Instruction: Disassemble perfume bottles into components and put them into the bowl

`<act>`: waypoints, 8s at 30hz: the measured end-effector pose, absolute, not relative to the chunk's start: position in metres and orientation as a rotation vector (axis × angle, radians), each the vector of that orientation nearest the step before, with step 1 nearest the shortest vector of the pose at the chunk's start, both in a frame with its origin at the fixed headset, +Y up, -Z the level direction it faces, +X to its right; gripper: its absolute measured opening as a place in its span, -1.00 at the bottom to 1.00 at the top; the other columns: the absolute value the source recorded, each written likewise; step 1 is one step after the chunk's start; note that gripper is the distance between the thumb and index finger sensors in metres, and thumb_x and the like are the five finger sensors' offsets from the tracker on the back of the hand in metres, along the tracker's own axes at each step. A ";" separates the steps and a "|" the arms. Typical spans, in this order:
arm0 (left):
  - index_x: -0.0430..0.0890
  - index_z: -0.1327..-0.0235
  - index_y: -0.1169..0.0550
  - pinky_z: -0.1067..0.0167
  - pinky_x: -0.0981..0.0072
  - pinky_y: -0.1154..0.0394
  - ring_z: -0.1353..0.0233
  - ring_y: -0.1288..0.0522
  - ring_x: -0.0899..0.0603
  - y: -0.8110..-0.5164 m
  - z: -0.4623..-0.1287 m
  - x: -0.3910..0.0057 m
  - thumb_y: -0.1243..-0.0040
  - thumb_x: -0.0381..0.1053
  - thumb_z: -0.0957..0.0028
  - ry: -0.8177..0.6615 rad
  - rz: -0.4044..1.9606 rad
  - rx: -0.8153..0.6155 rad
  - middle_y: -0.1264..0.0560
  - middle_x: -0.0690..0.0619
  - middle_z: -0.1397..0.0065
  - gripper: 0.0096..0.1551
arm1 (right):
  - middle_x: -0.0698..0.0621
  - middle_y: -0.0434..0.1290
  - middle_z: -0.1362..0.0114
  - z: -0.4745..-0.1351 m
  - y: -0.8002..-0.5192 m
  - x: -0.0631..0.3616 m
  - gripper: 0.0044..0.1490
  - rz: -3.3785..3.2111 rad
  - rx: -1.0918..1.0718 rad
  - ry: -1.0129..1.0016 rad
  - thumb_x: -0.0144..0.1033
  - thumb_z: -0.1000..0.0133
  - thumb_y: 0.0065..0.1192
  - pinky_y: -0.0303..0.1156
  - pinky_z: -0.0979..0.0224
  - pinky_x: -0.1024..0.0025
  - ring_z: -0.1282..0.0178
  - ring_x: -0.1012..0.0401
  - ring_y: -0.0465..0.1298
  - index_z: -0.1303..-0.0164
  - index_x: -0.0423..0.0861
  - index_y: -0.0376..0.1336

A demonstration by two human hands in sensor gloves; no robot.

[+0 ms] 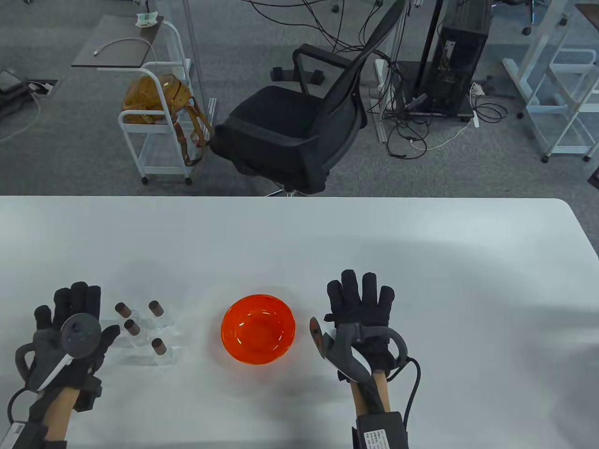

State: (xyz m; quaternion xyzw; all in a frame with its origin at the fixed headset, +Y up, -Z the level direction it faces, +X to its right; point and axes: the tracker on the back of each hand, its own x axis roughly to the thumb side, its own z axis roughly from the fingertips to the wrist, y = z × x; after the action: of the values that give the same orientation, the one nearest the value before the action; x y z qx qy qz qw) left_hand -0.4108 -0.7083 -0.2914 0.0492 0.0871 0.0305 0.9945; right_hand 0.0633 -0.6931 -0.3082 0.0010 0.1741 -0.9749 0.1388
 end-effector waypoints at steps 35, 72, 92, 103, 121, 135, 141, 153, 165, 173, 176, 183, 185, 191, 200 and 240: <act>0.15 -0.29 -0.64 -0.54 -0.29 -0.12 -0.64 -0.37 -0.22 -0.770 -0.356 -0.447 -0.46 0.08 0.16 0.175 0.594 -0.225 -0.61 0.05 -0.52 -0.36 | 0.11 0.17 -0.68 -0.310 -0.695 0.054 -0.10 -2.926 -0.019 0.314 0.19 0.15 0.18 0.08 -0.58 -0.34 -0.70 -0.04 0.30 -0.45 0.21 0.11; 0.06 -0.33 -0.60 -0.43 -0.27 -0.32 -0.38 -0.64 -0.26 -0.679 -0.287 -0.251 -0.42 0.05 0.09 -0.379 0.590 0.027 -0.70 0.00 -0.39 -0.37 | 0.06 0.28 -0.63 -0.294 -0.680 0.018 -0.14 -3.077 -0.237 0.351 0.19 0.15 0.19 0.20 -0.56 -0.28 -0.60 0.02 0.45 -0.42 0.19 0.18; 0.01 -0.30 -0.62 -0.38 -0.26 -0.37 -0.30 -0.69 -0.26 -0.688 -0.289 -0.256 -0.42 0.08 0.09 -0.264 0.532 0.023 -0.73 -0.05 -0.34 -0.38 | 0.15 0.56 -0.25 -0.299 -0.624 -0.041 -0.35 -3.588 -0.475 0.587 0.06 0.17 0.40 0.48 -0.41 -0.02 -0.02 0.31 0.68 -0.17 0.21 0.36; -0.03 -0.34 -0.56 -0.35 -0.28 -0.40 -0.28 -0.72 -0.28 -0.691 -0.293 -0.268 -0.35 0.06 0.04 -0.228 0.643 -0.006 -0.70 -0.10 -0.36 -0.37 | 0.27 0.60 -0.28 -0.334 -0.726 -0.067 -0.38 -2.924 -0.296 0.069 0.06 0.23 0.47 0.27 -0.57 -0.20 -0.30 0.22 0.57 -0.10 0.31 0.43; 0.01 -0.28 -0.63 -0.25 -0.21 -0.47 -0.13 -0.73 -0.22 -0.691 -0.290 -0.254 -0.46 0.04 0.12 -0.279 0.536 0.010 -0.68 -0.08 -0.34 -0.38 | 0.12 0.61 -0.28 -0.296 -0.664 -0.030 -0.23 -3.614 -0.516 0.247 0.18 0.19 0.32 0.47 -0.39 -0.08 -0.12 0.22 0.70 -0.26 0.16 0.36; -0.04 -0.24 -0.70 -0.22 -0.22 -0.50 -0.08 -0.75 -0.20 -0.691 -0.284 -0.241 -0.48 0.04 0.14 -0.329 0.483 0.051 -0.71 -0.12 -0.29 -0.39 | 0.14 0.63 -0.15 -0.286 -0.673 -0.059 -0.45 -3.547 -0.570 0.275 -0.11 0.15 0.46 0.54 -0.29 0.01 0.09 0.32 0.72 -0.09 0.19 0.42; -0.06 -0.23 -0.70 -0.22 -0.23 -0.50 -0.08 -0.75 -0.20 -0.690 -0.281 -0.243 -0.49 0.04 0.15 -0.348 0.500 0.059 -0.71 -0.13 -0.28 -0.38 | 0.17 0.69 0.01 -0.283 -0.672 -0.062 -0.50 -3.495 -0.530 0.444 0.05 0.19 0.40 0.57 -0.26 0.04 0.21 0.35 0.73 0.04 0.19 0.49; -0.05 -0.22 -0.71 -0.22 -0.22 -0.50 -0.08 -0.75 -0.19 -0.689 -0.280 -0.243 -0.47 0.05 0.14 -0.346 0.481 0.090 -0.71 -0.12 -0.27 -0.39 | 0.15 0.60 -0.18 -0.284 -0.675 -0.060 -0.39 -3.526 -0.592 0.370 -0.05 0.17 0.45 0.53 -0.32 0.01 0.08 0.33 0.71 -0.13 0.16 0.37; -0.06 -0.22 -0.71 -0.21 -0.22 -0.50 -0.07 -0.75 -0.19 -0.690 -0.282 -0.246 -0.47 0.05 0.14 -0.340 0.511 0.080 -0.71 -0.14 -0.26 -0.39 | 0.15 0.61 -0.18 -0.283 -0.677 -0.062 -0.44 -3.498 -0.595 0.415 -0.04 0.15 0.42 0.54 -0.32 0.03 0.09 0.34 0.71 -0.10 0.19 0.40; -0.06 -0.22 -0.71 -0.20 -0.22 -0.50 -0.07 -0.75 -0.19 -0.691 -0.282 -0.243 -0.47 0.04 0.14 -0.351 0.494 0.089 -0.71 -0.14 -0.26 -0.40 | 0.13 0.57 -0.24 -0.284 -0.678 -0.061 -0.39 -3.499 -0.615 0.363 -0.09 0.15 0.44 0.53 -0.32 0.02 0.06 0.35 0.70 -0.15 0.17 0.36; -0.05 -0.22 -0.71 -0.21 -0.22 -0.50 -0.08 -0.75 -0.20 -0.691 -0.281 -0.243 -0.48 0.05 0.14 -0.350 0.494 0.075 -0.71 -0.13 -0.27 -0.40 | 0.16 0.67 -0.04 -0.284 -0.678 -0.060 -0.46 -3.484 -0.595 0.431 0.09 0.15 0.31 0.56 -0.28 0.04 0.20 0.34 0.73 -0.04 0.19 0.45; -0.06 -0.22 -0.71 -0.20 -0.22 -0.51 -0.08 -0.75 -0.20 -0.691 -0.281 -0.244 -0.47 0.05 0.14 -0.343 0.496 0.082 -0.71 -0.14 -0.26 -0.39 | 0.15 0.60 -0.18 -0.284 -0.680 -0.062 -0.45 -3.474 -0.611 0.398 -0.05 0.15 0.41 0.54 -0.31 0.03 0.10 0.34 0.71 -0.09 0.19 0.40; -0.05 -0.21 -0.72 -0.21 -0.22 -0.50 -0.09 -0.75 -0.20 -0.691 -0.282 -0.245 -0.48 0.05 0.14 -0.350 0.491 0.070 -0.71 -0.13 -0.27 -0.40 | 0.18 0.68 0.02 -0.284 -0.680 -0.062 -0.47 -3.452 -0.595 0.437 0.09 0.15 0.31 0.57 -0.27 0.05 0.25 0.35 0.74 -0.02 0.19 0.46; -0.06 -0.22 -0.72 -0.20 -0.22 -0.51 -0.08 -0.75 -0.20 -0.690 -0.281 -0.244 -0.47 0.05 0.14 -0.339 0.481 0.090 -0.72 -0.13 -0.26 -0.40 | 0.13 0.57 -0.22 -0.284 -0.679 -0.064 -0.40 -3.473 -0.626 0.358 -0.09 0.15 0.43 0.54 -0.31 0.03 0.09 0.34 0.70 -0.14 0.17 0.37; -0.07 -0.22 -0.71 -0.20 -0.22 -0.51 -0.08 -0.75 -0.20 -0.692 -0.282 -0.244 -0.46 0.05 0.13 -0.339 0.500 0.078 -0.72 -0.14 -0.26 -0.39 | 0.14 0.58 -0.22 -0.284 -0.679 -0.063 -0.42 -3.494 -0.606 0.368 -0.08 0.14 0.43 0.54 -0.31 0.03 0.10 0.35 0.70 -0.13 0.18 0.38; -0.06 -0.22 -0.71 -0.20 -0.21 -0.51 -0.08 -0.75 -0.21 -0.691 -0.281 -0.241 -0.47 0.05 0.14 -0.362 0.485 0.063 -0.71 -0.14 -0.27 -0.40 | 0.17 0.70 0.07 -0.285 -0.677 -0.058 -0.49 -3.488 -0.594 0.442 0.08 0.16 0.30 0.58 -0.25 0.04 0.32 0.34 0.72 0.04 0.18 0.50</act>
State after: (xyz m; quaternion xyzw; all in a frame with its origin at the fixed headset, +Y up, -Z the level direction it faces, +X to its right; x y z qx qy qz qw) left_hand -0.2405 -0.6908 -0.2808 0.0312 -0.1782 0.2388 0.9541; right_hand -0.0576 -0.6772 -0.2853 -0.1630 0.1212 -0.9563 -0.2103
